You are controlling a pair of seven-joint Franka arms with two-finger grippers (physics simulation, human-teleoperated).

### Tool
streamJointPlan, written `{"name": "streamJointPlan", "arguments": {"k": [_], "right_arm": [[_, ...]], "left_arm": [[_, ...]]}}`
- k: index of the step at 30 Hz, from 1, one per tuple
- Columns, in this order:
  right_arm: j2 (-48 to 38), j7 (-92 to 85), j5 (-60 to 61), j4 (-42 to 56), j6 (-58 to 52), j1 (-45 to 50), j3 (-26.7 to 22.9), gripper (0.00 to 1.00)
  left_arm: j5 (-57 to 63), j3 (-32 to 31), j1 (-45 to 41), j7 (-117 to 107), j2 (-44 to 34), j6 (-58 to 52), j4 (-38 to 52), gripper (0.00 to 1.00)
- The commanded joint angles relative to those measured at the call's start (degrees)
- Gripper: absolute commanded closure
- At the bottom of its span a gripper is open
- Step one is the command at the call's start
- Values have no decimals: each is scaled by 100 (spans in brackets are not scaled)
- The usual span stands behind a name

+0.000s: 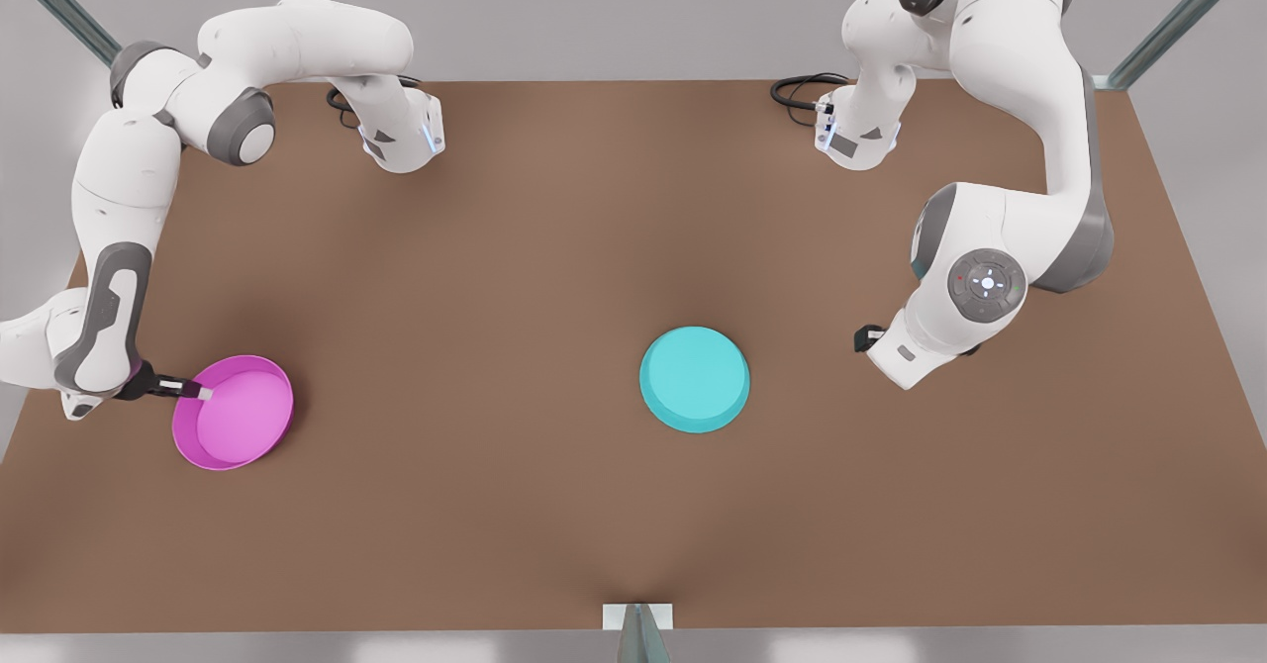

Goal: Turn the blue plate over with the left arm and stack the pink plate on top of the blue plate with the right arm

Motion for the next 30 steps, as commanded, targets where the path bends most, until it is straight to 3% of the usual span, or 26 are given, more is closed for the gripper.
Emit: {"name": "streamJointPlan", "arguments": {"k": [1,9,21,30], "right_arm": [[0,-9,0,-1,-4,-9,0,67],[17,-185,44,-1,-110,26,0,79],[-343,-176,79,-466,-66,158,70,79],[-958,-167,141,-1257,-22,158,536,79]], "left_arm": [[1,0,0,0,0,-5,0,0],[1,0,0,0,0,-5,0,0],[1,0,0,9,-9,-40,0,0],[-8,202,0,-264,-80,-207,18,0]]}}
